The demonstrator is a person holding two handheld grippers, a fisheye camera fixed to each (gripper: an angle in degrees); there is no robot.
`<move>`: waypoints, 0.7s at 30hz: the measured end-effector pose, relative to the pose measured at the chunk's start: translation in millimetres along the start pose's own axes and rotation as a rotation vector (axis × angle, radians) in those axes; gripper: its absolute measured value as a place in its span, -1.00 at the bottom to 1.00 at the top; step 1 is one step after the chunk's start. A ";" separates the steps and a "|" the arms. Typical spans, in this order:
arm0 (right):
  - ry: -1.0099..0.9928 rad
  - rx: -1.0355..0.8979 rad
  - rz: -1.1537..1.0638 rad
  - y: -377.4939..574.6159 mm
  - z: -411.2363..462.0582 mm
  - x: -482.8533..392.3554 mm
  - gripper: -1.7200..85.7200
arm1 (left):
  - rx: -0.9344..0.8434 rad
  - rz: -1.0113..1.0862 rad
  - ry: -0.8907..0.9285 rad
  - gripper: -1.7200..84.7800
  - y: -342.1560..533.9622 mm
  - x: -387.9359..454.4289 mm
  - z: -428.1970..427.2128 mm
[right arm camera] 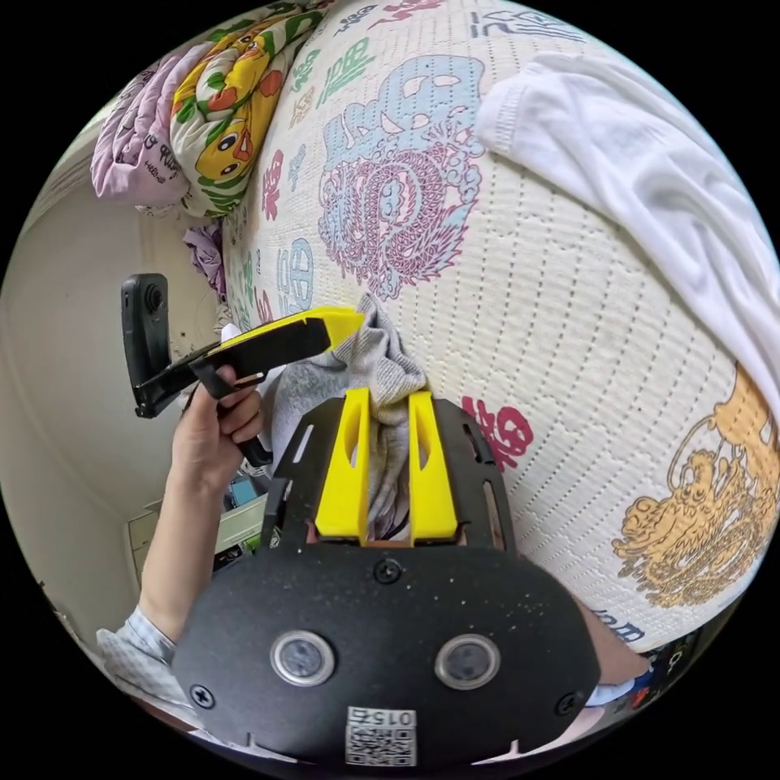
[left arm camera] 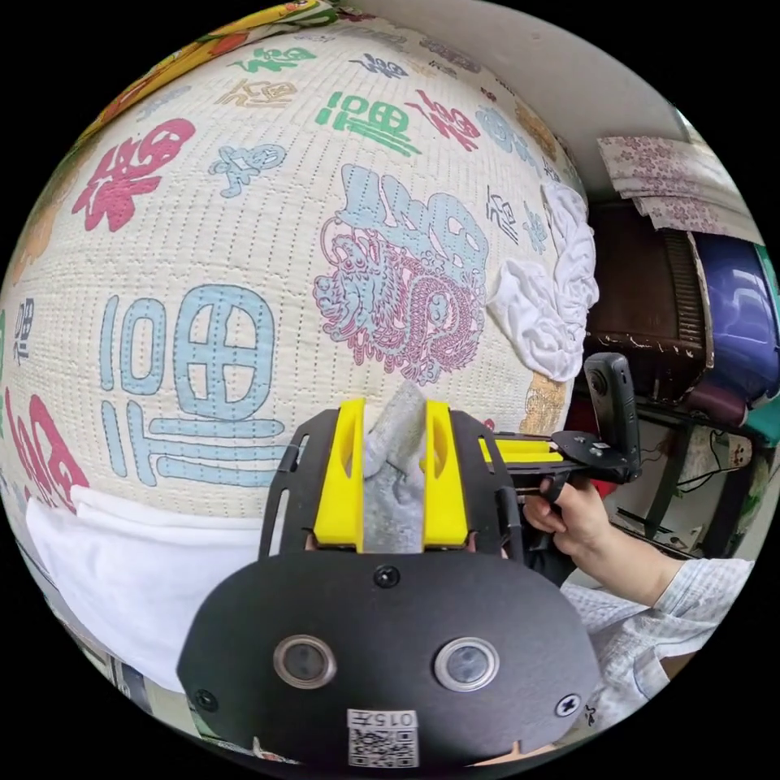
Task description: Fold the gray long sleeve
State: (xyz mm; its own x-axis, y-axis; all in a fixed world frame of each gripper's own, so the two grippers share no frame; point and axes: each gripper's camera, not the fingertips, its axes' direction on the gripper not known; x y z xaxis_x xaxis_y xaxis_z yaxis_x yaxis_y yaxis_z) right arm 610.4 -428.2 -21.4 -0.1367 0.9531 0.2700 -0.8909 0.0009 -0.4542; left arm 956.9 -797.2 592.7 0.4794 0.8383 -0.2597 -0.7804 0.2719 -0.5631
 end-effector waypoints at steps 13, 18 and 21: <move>0.221 0.233 -0.347 96.2 54.9 11.1 -0.85 | 0.322 -0.031 0.046 -0.95 95.4 -10.2 -25.7; 0.254 0.352 -0.702 192.3 64.3 -27.7 -0.86 | 0.706 -0.134 0.220 -0.94 236.1 -35.4 -58.0; 0.292 0.359 -0.944 270.5 90.4 -51.2 -0.86 | 0.893 -0.215 0.408 -0.91 334.8 -55.1 -55.7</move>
State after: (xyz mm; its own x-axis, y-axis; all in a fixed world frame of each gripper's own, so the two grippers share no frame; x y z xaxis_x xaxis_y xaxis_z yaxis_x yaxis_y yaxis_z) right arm 337.3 -504.1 -81.3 0.7470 0.6484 0.1467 -0.6643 0.7369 0.1255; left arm 691.5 -778.6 374.8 0.6163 0.5491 -0.5645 -0.5960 0.7938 0.1213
